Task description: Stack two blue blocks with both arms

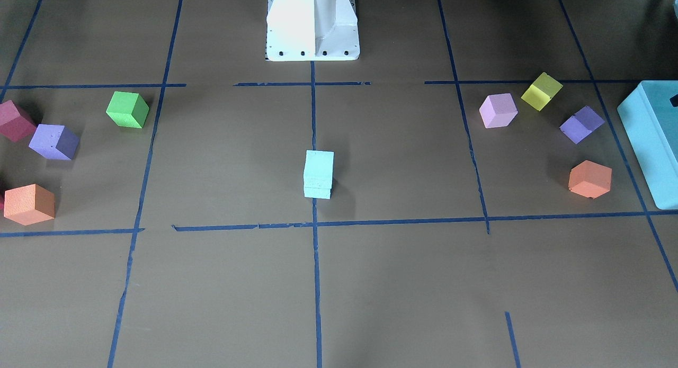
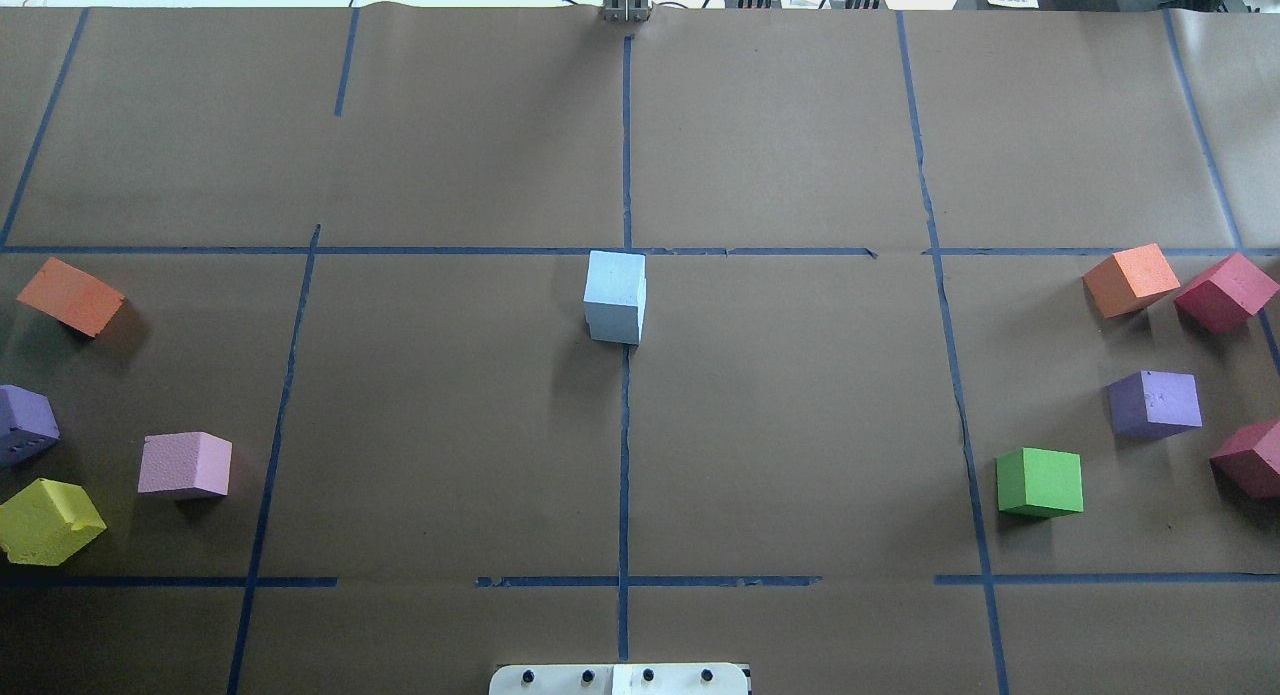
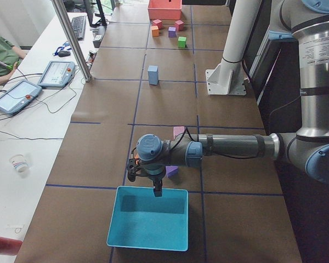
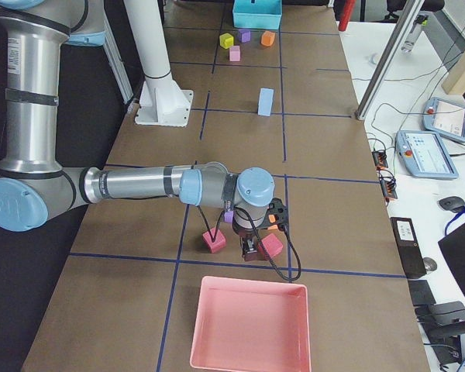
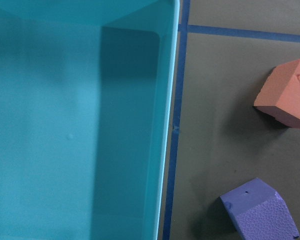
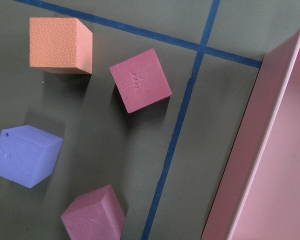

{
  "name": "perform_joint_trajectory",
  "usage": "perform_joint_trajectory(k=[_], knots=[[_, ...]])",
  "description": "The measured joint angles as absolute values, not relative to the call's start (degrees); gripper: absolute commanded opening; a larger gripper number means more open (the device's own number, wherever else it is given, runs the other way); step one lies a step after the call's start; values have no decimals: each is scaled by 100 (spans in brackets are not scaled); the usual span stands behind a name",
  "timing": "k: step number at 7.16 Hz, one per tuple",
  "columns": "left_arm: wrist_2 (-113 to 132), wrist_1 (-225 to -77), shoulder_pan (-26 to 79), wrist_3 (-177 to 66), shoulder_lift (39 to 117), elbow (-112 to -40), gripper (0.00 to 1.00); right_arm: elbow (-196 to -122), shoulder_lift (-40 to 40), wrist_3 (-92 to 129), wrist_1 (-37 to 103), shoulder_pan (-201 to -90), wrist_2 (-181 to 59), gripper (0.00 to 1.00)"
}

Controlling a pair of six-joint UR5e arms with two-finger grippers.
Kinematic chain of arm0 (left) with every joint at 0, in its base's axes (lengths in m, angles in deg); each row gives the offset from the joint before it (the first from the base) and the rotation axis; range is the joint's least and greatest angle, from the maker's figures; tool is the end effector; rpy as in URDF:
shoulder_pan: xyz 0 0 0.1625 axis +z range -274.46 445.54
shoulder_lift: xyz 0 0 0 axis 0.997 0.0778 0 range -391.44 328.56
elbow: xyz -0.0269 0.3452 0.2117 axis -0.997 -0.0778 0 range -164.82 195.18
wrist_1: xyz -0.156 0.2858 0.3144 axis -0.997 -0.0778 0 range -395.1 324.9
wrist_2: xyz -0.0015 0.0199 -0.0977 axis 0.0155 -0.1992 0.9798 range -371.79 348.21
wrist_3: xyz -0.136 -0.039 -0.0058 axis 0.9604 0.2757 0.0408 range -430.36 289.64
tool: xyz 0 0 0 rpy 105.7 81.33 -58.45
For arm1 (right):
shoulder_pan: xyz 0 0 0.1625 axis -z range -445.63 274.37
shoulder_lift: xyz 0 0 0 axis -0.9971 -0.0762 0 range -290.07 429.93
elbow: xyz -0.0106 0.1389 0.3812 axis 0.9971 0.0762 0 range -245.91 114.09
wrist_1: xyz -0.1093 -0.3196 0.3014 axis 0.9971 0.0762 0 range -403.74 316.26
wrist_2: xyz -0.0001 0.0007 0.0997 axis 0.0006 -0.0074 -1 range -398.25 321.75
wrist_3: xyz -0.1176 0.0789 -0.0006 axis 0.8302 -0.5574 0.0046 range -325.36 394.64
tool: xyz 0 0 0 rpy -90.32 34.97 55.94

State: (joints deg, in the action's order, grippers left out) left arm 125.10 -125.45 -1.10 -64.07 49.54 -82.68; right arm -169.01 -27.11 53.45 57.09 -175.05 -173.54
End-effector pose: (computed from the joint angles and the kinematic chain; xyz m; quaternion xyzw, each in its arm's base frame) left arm -0.0024 -0.4682 0.6702 -0.0400 0.3959 -0.0262 0.9171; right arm 0.0279 -0.4719 0.6272 0.0231 -0.3859 -0.1395 0.9116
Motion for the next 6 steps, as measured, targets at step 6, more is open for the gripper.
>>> perform_joint_trajectory(k=[6], knots=[[12340,-12517,-120,-7146,4860,-8282,100,-16901,-2697,5345,5705,-17437,-17351,100]])
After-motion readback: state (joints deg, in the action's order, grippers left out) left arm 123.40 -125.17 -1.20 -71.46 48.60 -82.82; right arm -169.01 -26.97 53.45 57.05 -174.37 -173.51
